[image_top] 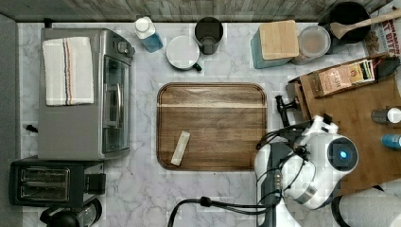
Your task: Close the drawer.
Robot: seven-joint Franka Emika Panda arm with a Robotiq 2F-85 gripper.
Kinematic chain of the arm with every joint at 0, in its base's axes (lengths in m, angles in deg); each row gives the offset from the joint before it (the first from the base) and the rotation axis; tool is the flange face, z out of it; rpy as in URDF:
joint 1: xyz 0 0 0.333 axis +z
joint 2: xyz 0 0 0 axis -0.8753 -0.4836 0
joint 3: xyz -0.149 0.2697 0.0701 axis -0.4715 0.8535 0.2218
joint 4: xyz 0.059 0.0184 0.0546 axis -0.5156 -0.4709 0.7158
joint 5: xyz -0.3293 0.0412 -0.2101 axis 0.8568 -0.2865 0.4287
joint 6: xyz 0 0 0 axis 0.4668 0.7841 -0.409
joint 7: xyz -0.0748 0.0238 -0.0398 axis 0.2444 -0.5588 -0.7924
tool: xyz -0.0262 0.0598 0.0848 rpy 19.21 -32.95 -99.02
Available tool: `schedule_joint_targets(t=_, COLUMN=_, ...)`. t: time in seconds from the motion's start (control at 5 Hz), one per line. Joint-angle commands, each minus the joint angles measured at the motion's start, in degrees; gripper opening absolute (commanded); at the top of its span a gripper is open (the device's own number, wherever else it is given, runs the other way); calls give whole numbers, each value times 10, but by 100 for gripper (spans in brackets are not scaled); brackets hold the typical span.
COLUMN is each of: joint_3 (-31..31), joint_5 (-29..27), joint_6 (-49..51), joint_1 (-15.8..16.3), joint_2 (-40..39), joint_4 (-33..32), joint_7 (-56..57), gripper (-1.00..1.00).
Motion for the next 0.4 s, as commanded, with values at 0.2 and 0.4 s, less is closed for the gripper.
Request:
schedule_joint_targets(t=0.2, joint_3=-32, joint_5=26, joint_6=-31, joint_1=-36, joint_2=2, joint_4=109, joint_7=-29, gripper=-100)
schedule_joint_targets(t=0.4, joint_3=-32, joint_5=27, joint_6=-31, joint_1=-36, joint_2=2, joint_4=109, joint_7=-28, gripper=-100)
